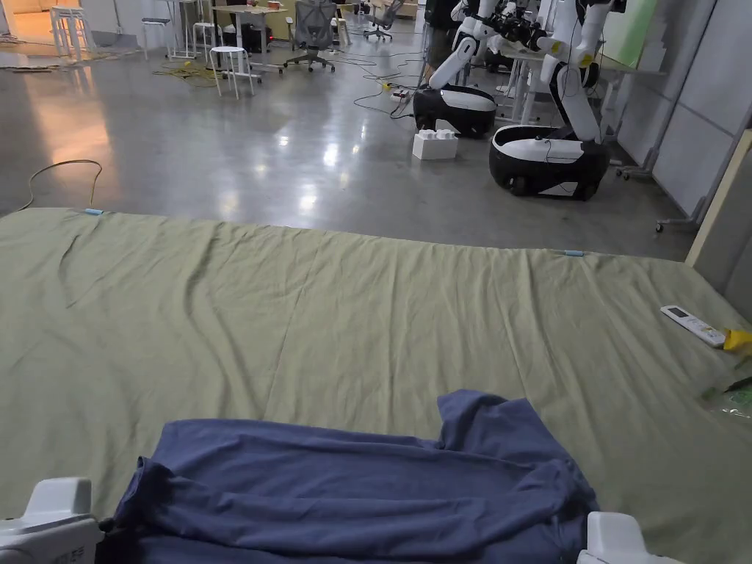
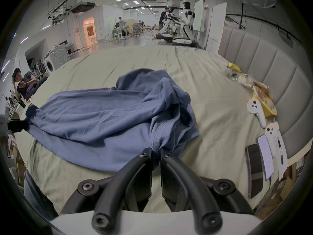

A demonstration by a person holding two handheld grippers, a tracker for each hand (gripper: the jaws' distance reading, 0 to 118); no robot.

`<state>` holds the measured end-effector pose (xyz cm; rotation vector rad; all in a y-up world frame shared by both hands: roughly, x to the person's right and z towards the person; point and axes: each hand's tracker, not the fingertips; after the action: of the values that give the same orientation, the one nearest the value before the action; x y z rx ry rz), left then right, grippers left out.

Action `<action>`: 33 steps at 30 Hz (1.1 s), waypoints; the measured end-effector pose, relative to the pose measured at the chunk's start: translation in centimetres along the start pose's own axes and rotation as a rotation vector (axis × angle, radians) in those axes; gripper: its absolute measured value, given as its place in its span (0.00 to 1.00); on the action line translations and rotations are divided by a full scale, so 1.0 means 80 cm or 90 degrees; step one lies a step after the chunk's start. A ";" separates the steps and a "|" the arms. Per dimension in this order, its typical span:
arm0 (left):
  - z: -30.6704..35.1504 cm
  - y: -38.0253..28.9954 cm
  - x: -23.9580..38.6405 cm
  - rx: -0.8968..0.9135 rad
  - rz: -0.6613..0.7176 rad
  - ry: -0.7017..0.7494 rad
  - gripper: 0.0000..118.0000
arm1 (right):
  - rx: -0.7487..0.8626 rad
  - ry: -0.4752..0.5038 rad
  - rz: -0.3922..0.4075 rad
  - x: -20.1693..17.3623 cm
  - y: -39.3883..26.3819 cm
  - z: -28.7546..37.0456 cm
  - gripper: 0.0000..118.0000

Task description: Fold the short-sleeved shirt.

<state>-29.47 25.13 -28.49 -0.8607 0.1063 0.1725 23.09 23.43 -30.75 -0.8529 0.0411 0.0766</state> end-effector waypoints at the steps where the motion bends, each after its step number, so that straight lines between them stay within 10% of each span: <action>1: 0.006 0.002 0.000 0.007 -0.001 -0.006 0.05 | 0.005 -0.001 0.005 0.000 0.003 0.007 0.07; 24: 0.018 -0.127 -0.038 -0.097 0.002 0.032 0.05 | -0.129 -0.028 0.064 -0.024 -0.149 0.043 0.08; 29: 0.026 -0.119 -0.016 -0.098 -0.022 0.052 0.09 | -0.138 -0.044 0.075 -0.038 -0.135 0.048 0.40; 33: 0.042 -0.109 -0.006 -0.060 -0.057 0.062 0.36 | -0.090 -0.069 0.063 -0.035 -0.116 0.061 0.59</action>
<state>-28.16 22.04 -19.77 -0.9656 0.1509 0.0520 21.13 20.91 -20.36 -0.9869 -0.0240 0.2209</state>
